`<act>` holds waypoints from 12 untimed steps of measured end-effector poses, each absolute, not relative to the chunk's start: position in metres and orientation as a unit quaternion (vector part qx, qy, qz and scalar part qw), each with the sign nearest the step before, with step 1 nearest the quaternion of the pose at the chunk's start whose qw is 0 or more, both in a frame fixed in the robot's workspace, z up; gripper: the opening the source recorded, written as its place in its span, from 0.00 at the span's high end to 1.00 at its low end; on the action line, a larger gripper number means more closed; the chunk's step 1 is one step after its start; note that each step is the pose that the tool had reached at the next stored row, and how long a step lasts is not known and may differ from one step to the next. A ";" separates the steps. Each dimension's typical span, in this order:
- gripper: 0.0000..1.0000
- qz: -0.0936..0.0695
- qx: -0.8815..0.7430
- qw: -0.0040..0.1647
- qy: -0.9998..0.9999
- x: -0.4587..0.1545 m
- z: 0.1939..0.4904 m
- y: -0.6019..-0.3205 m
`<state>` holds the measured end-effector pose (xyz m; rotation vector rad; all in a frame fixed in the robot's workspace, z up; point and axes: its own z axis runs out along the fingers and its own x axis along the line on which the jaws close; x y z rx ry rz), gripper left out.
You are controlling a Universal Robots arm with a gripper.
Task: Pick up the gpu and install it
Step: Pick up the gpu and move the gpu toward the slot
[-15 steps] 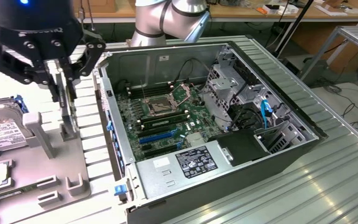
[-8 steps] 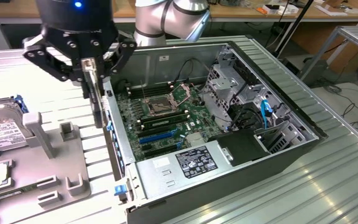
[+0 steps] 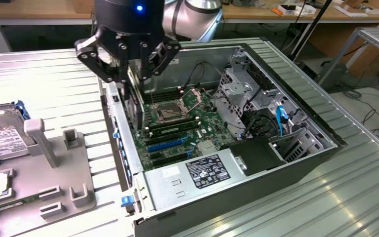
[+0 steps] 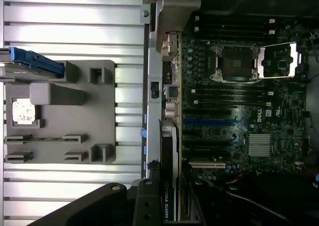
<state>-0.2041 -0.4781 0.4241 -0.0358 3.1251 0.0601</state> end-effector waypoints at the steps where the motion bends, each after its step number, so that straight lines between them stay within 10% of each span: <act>1: 0.73 0.019 -0.012 0.008 1.000 -0.199 0.424 -0.478; 12: 0.73 0.019 -0.012 0.008 1.000 -0.123 0.420 -0.478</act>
